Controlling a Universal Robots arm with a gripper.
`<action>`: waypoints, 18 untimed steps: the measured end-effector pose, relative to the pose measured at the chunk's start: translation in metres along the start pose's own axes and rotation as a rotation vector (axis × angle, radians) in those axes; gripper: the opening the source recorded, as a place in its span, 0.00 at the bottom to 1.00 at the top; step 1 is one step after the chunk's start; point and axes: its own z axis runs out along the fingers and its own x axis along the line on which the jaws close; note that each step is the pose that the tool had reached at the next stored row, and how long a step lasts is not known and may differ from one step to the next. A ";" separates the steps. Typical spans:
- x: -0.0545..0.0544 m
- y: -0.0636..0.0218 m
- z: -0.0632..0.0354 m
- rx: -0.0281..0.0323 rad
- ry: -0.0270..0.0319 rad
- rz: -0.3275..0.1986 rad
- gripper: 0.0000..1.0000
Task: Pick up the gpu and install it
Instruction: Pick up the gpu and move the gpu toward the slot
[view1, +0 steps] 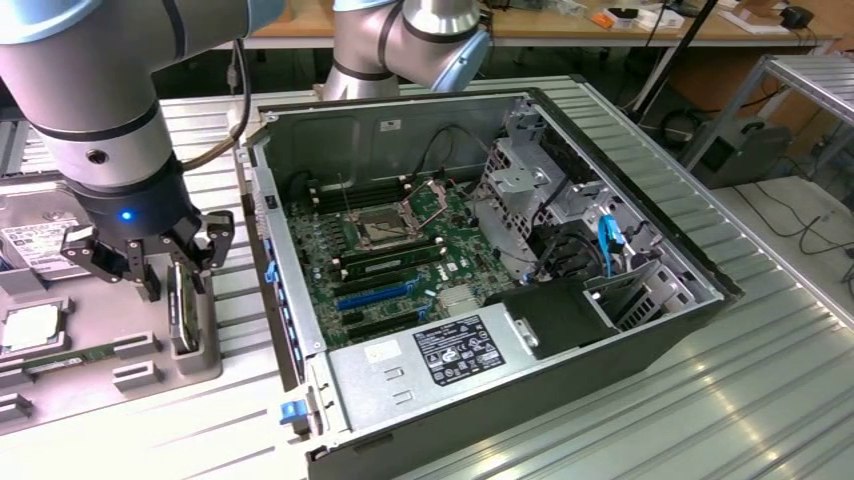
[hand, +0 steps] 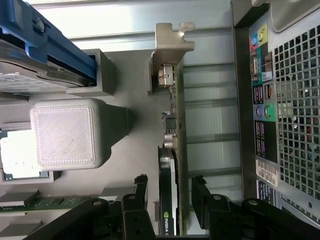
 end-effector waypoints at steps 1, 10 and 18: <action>0.000 0.0000 0.0001 0.0002 0.0001 0.000 0.48; 0.000 0.0001 0.0002 0.0001 0.0000 0.000 0.48; 0.000 0.0001 0.0002 0.0001 0.0000 0.000 0.31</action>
